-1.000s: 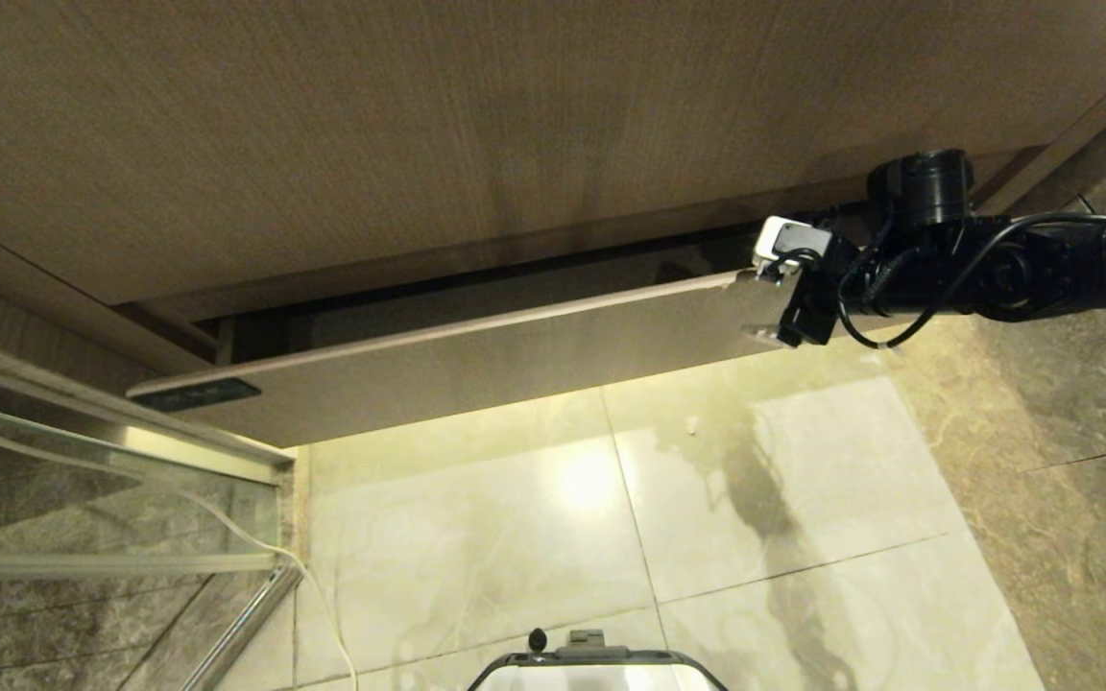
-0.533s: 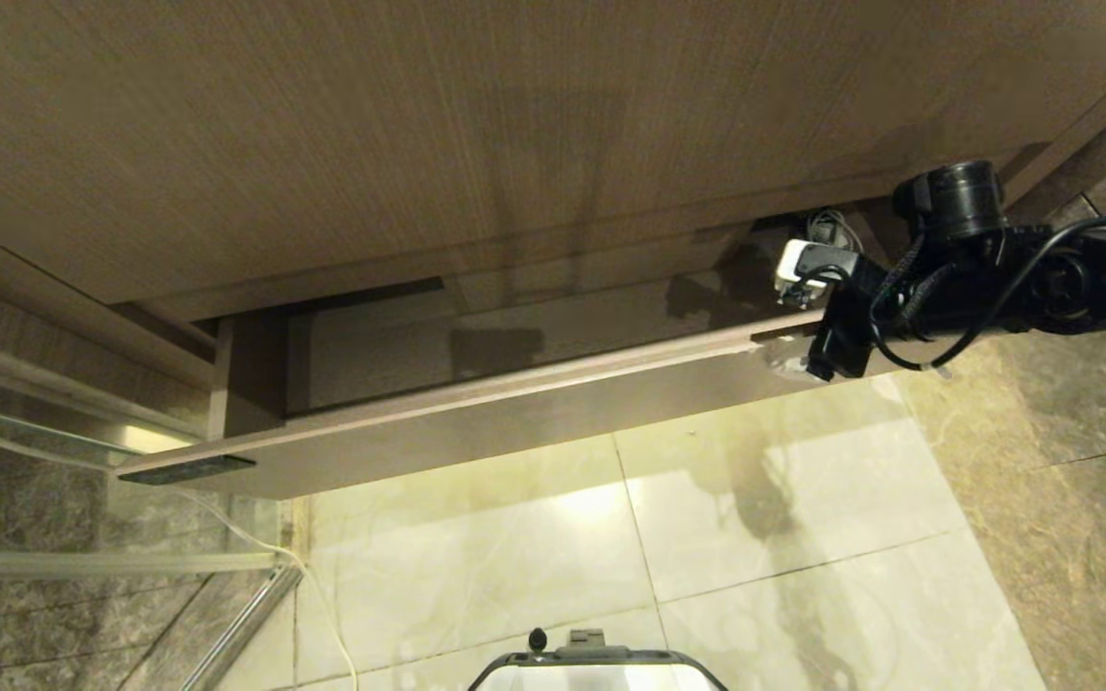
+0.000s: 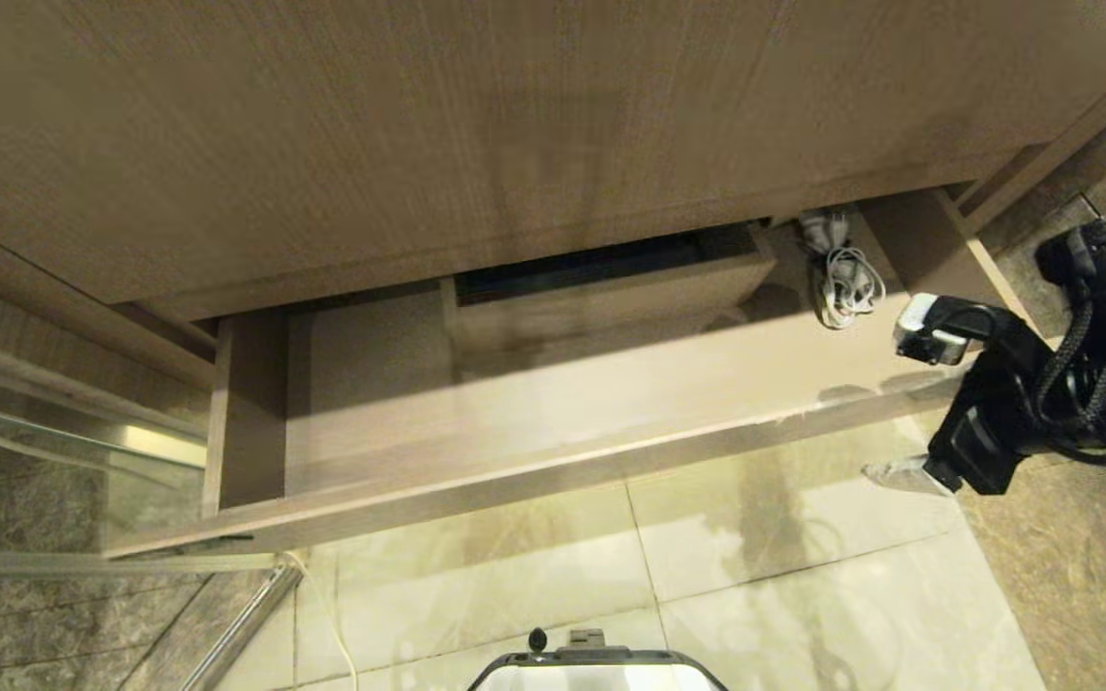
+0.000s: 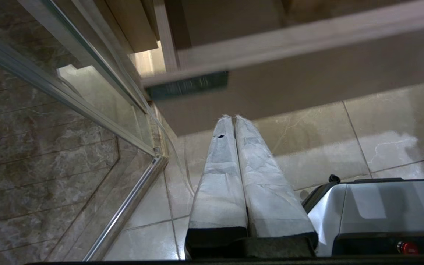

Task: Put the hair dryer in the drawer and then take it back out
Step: Pull open the drawer

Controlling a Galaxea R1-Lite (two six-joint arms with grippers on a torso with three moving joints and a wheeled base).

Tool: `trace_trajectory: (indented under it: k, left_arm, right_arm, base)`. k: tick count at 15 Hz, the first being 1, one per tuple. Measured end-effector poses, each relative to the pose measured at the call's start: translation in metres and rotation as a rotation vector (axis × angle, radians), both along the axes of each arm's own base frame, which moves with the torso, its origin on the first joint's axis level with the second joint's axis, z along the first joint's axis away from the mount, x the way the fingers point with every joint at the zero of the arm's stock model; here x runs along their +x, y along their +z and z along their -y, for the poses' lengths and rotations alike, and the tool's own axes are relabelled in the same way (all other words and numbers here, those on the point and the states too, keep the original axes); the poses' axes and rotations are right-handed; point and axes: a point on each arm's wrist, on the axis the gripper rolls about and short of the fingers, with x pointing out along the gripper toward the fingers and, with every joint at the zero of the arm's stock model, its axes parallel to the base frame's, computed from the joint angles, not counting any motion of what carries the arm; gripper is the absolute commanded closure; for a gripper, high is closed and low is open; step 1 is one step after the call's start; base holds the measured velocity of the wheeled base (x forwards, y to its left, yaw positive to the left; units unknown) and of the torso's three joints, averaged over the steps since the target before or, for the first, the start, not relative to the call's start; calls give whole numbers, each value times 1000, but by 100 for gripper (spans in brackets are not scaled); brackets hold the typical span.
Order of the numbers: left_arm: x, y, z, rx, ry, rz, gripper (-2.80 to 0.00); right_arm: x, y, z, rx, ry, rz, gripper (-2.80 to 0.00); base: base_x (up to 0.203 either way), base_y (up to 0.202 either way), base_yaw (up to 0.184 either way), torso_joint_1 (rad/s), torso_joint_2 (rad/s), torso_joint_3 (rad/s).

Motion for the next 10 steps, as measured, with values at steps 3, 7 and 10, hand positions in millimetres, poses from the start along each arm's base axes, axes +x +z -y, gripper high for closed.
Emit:
trace_trajectory:
  k: [3,7,10]
  left_arm:
    - [0,0,0,0,0,0,0]
    - [0,0,0,0,0,0,0]
    - [0,0,0,0,1,1,0]
  right_arm:
    - [-19,13,8,86,-93,55,-280]
    - [-25,34,29,146,-200,234,0]
    - [-28,44,45,146,-274,324,0]
  base:
    - [0,0,0,0,0,0]
    - [0,0,0,0,0,0]
    - [0,0,0,0,0,0]
